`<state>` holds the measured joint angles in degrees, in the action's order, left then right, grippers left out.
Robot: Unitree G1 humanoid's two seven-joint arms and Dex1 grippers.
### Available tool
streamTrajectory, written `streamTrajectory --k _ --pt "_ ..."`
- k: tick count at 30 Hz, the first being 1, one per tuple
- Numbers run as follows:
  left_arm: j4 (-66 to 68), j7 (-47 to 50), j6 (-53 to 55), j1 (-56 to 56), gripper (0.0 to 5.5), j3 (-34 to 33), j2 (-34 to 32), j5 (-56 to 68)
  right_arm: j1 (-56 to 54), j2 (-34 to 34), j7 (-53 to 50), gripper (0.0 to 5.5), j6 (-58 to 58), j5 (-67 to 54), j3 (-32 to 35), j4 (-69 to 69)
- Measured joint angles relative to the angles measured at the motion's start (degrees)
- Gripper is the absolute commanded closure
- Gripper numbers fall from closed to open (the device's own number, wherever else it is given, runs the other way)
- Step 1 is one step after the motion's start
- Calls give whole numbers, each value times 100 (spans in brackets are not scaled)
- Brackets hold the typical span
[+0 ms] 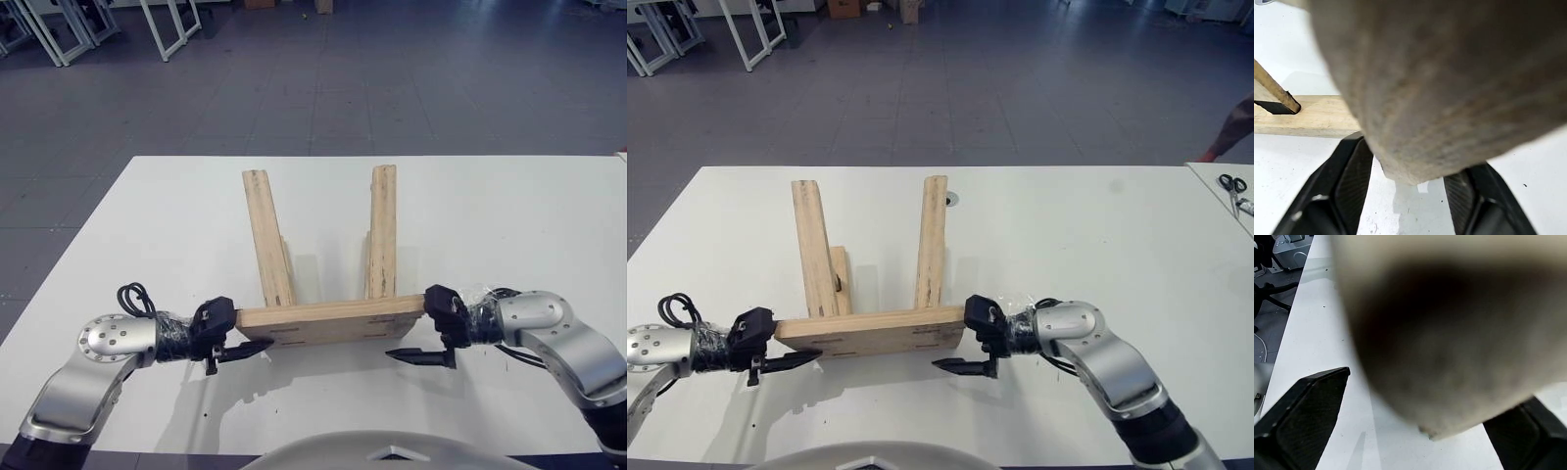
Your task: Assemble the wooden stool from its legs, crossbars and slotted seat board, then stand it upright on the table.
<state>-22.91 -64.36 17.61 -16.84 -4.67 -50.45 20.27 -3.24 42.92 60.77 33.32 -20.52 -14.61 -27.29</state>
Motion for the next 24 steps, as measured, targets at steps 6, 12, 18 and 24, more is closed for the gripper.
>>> streamTrajectory --k 6,12,18,24 --pt "71 -204 -165 -4 401 5 -12 18 -81 16 52 274 -317 -60 273 94" --pt "193 -372 -285 34 402 3 -13 27 -182 271 345 380 -358 -220 378 202" --pt "231 -488 76 425 402 -18 -13 243 -319 362 371 385 204 -599 624 115" --pt "-101 -326 2565 1408 402 71 -639 675 -1108 -60 -430 385 2433 -1190 697 -151"
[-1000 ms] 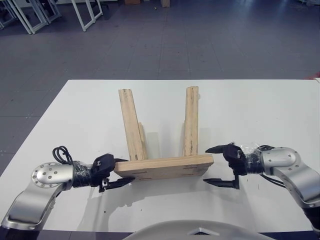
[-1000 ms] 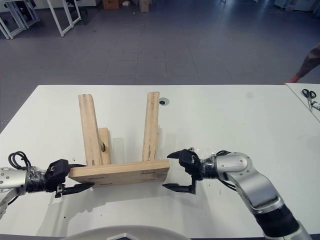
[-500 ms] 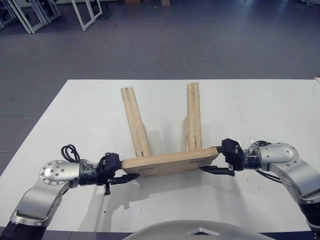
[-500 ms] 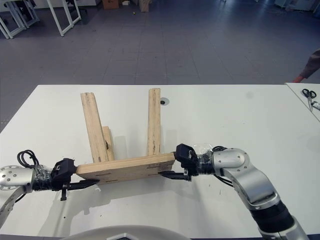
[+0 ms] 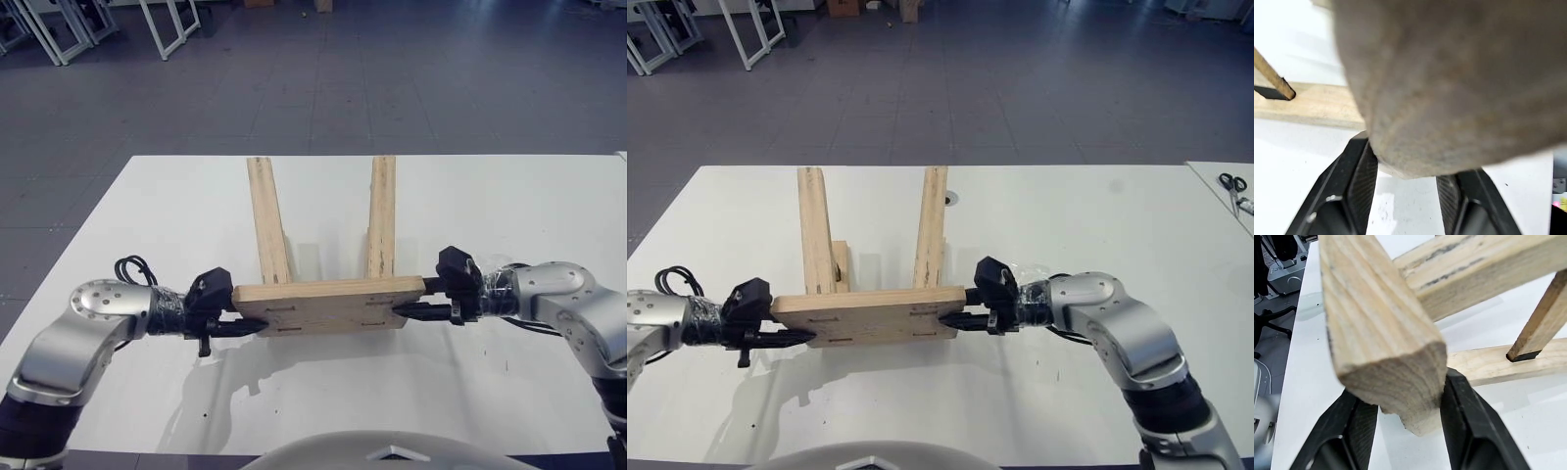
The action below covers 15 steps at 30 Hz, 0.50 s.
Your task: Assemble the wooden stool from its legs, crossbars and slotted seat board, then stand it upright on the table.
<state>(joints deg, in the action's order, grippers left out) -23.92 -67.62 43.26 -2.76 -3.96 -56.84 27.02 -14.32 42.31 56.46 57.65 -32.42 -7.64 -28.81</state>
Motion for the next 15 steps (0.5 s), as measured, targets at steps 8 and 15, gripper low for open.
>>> streamTrajectory --k 8,15 --pt "-382 -149 2173 804 402 -679 -500 1580 -1072 106 113 385 2264 -1458 1079 168" --pt "924 -332 3927 2220 402 -1261 -315 3581 -2506 776 -2 385 3202 -4012 1219 2694"
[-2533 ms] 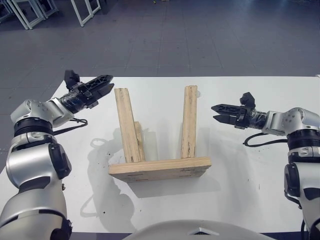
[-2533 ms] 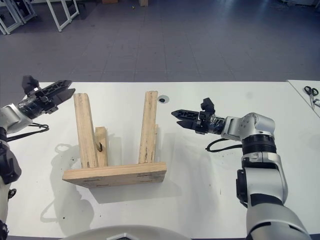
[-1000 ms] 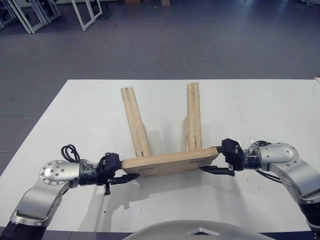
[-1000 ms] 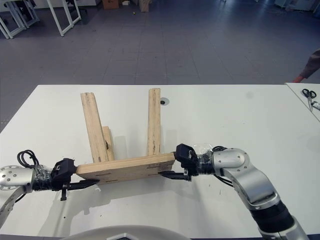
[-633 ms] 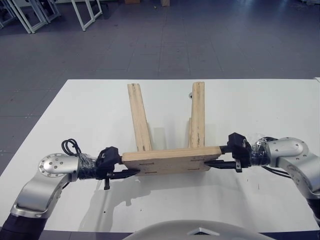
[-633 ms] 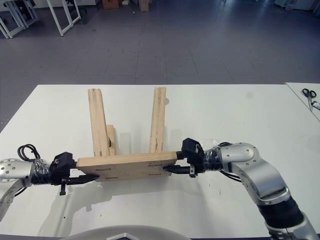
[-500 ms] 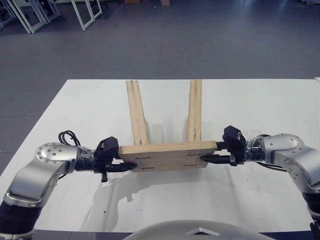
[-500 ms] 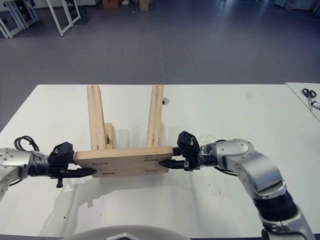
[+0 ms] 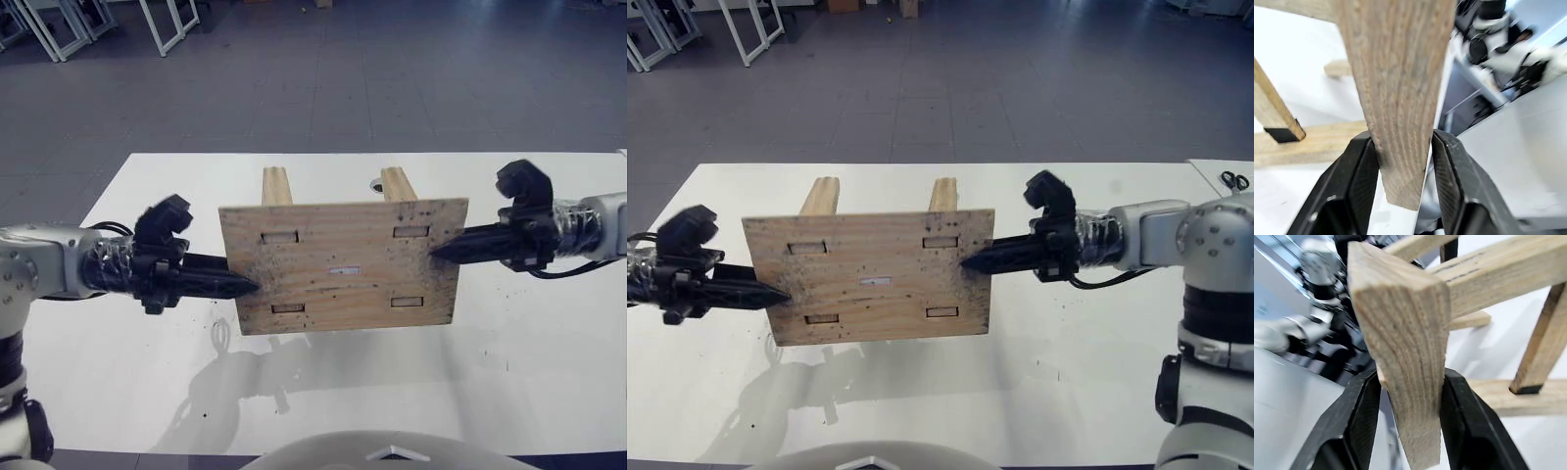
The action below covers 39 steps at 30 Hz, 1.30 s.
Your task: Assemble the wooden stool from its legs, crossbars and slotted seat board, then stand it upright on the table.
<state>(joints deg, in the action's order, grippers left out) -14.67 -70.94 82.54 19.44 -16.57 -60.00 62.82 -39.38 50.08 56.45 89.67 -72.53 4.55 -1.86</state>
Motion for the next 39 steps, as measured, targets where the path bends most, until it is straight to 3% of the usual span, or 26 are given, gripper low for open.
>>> streamTrajectory --k 6,9,14,19,28,30,33,36,39 --pt "1978 368 936 1172 402 341 982 612 -1265 3 -698 385 191 -2195 -1674 2928" --pt "3115 1030 955 1832 345 500 1447 556 -1815 -425 -1188 363 221 -2326 -1873 4360" --pt "4518 1780 946 2602 272 481 1940 92 -2130 -1066 -1560 284 227 -1363 -1146 5918" --pt "5207 1970 957 2782 204 272 2011 -194 -2212 -1154 -1516 188 180 -374 -409 6215" --pt "5450 1617 595 2807 204 114 1579 -760 -1824 -875 -1042 38 177 862 373 6046" --pt "5505 1540 272 2790 204 99 1514 -947 -1724 -837 -945 38 89 1059 520 6027" --pt "5280 1667 -1451 2375 204 -64 1551 -1530 -1426 -715 -850 38 -685 1373 860 5712" --pt "4758 2913 -3083 2046 204 -43 1941 -2462 -1115 -954 -1515 38 -1945 1727 1158 5055" --pt "4288 4330 -4784 1585 204 23 2767 -3355 -352 -1597 -2791 38 -4187 3064 932 3977"
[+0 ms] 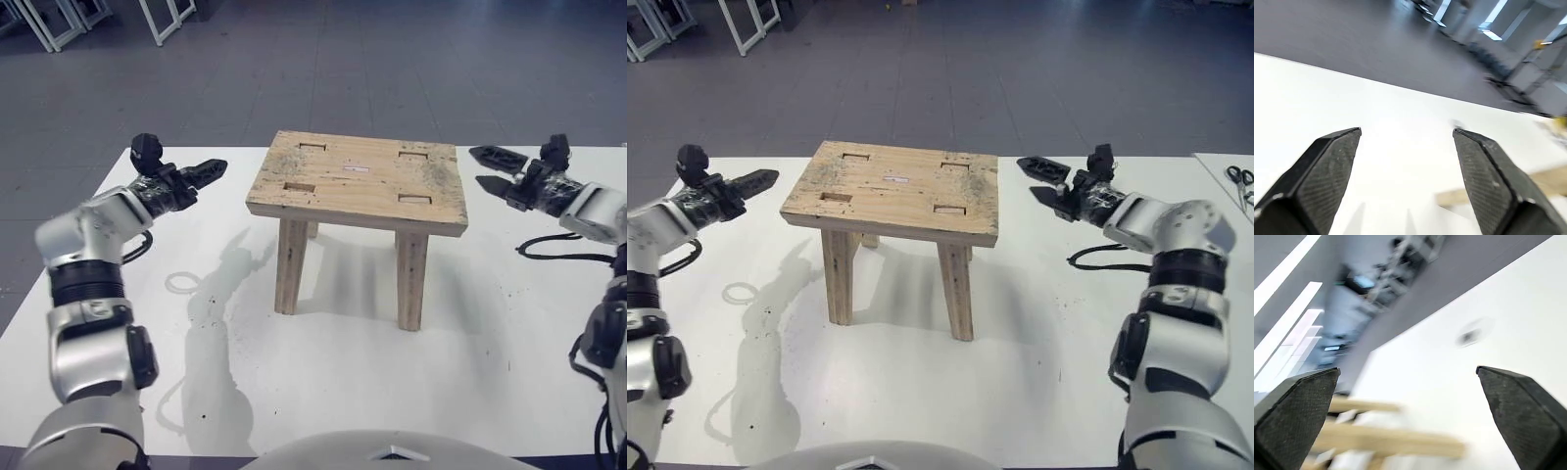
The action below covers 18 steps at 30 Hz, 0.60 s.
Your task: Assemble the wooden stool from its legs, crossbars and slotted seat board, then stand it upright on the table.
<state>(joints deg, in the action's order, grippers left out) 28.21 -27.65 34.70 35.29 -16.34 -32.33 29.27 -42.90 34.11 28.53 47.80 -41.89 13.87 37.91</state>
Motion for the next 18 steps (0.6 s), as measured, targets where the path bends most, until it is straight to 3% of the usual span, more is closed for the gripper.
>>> streamTrajectory --k 7,9,18 --pt "-69 1960 -3122 -1075 204 780 1523 -1905 1552 -1953 -1814 38 -4170 2536 -1186 -584" --pt "14 2083 -3497 -1068 204 833 1609 -2104 1716 -2231 -1950 38 -4570 2789 -1279 -580" --pt "44 2155 -3737 -1094 204 949 1832 -2338 1802 -2290 -2483 38 -5157 3487 -1063 -565"
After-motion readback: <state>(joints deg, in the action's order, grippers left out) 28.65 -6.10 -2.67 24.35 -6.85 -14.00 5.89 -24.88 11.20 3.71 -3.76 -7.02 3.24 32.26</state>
